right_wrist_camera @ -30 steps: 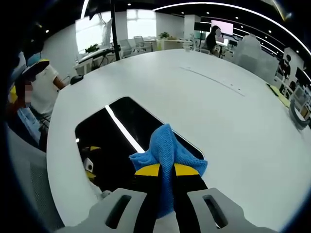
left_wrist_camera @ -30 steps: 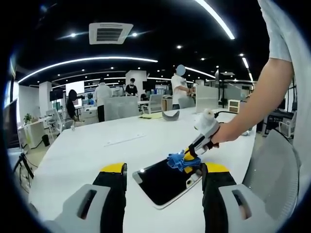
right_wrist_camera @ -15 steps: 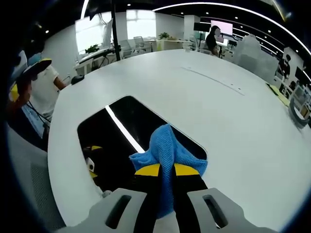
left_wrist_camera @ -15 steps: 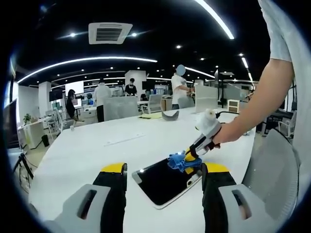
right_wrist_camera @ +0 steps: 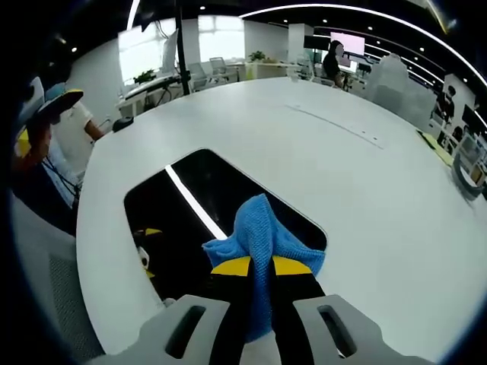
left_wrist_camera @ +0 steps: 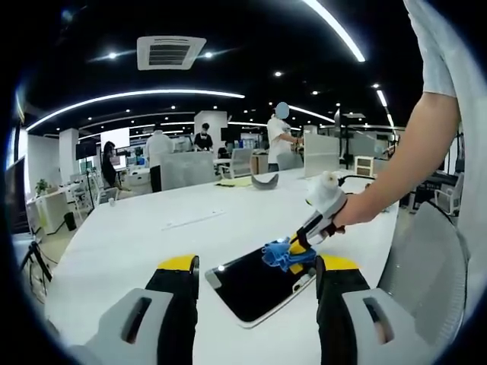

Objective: Wipe the mirror surface with the cleaning cloth until all visible marks leave the cleaned area.

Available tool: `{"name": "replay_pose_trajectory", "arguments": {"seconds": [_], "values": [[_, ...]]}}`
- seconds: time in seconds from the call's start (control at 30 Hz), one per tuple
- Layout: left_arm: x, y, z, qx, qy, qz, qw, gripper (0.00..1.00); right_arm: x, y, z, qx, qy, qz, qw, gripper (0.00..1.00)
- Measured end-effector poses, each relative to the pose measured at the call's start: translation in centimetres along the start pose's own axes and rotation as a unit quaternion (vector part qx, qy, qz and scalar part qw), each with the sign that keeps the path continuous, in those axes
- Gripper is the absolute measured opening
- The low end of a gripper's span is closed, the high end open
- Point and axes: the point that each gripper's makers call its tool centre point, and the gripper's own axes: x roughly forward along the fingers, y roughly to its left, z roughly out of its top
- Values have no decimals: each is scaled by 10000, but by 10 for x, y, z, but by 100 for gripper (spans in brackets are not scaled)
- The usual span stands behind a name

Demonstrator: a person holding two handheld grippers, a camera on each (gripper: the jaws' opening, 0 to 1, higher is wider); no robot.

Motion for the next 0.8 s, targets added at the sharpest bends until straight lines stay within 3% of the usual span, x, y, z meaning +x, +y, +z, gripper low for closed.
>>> {"name": "replay_pose_trajectory", "arguments": {"seconds": [0.8], "values": [[-2, -1, 1, 19, -9, -22, 10000, 62, -2, 5, -4, 8, 4, 2, 10000, 4]]}}
